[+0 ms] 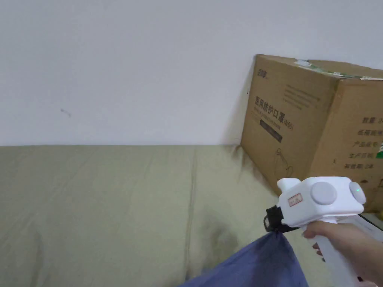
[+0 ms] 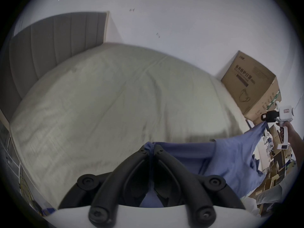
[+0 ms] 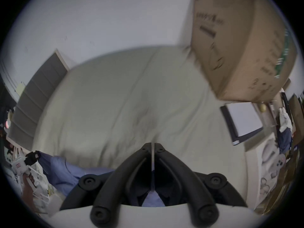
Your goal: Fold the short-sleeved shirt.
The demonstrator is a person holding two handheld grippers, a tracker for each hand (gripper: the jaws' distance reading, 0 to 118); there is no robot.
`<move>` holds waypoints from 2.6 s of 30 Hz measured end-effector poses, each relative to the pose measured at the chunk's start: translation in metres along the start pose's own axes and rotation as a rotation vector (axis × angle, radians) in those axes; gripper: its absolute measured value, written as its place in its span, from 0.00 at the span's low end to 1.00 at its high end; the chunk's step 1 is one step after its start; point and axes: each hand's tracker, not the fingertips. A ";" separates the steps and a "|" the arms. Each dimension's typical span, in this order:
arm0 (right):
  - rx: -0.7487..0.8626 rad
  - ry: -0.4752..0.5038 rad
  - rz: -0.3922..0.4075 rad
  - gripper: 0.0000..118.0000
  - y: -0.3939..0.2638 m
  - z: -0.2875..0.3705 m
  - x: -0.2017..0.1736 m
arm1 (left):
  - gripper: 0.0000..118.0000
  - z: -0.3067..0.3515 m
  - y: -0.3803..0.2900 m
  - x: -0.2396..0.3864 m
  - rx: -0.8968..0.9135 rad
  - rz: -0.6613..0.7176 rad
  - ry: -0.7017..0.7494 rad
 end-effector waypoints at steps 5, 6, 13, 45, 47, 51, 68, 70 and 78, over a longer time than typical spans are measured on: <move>0.203 -0.006 -0.034 0.02 0.008 0.121 0.006 | 0.02 0.067 0.054 0.023 0.184 -0.058 -0.076; 0.257 -0.009 -0.044 0.02 0.008 0.142 0.007 | 0.02 0.081 0.065 0.028 0.220 -0.063 -0.090; 0.436 0.020 -0.084 0.02 0.014 0.261 0.009 | 0.02 0.165 0.135 0.062 0.423 -0.140 -0.146; 0.654 -0.082 -0.087 0.02 0.267 0.241 -0.033 | 0.02 0.088 0.413 0.131 0.528 -0.110 -0.081; 0.693 -0.084 -0.086 0.02 0.286 0.233 -0.037 | 0.02 0.072 0.431 0.135 0.545 -0.119 -0.068; 0.747 -0.124 -0.110 0.02 0.327 0.218 -0.046 | 0.02 0.037 0.466 0.142 0.564 -0.121 -0.066; 0.761 -0.244 -0.016 0.02 0.300 0.082 -0.049 | 0.02 -0.114 0.441 0.146 0.473 -0.156 -0.050; 0.665 -0.238 -0.014 0.02 0.263 0.031 -0.045 | 0.02 -0.148 0.402 0.138 0.398 -0.164 -0.051; 0.071 -0.111 -0.109 0.02 0.025 -0.147 -0.021 | 0.02 -0.245 0.177 0.076 -0.102 -0.116 -0.044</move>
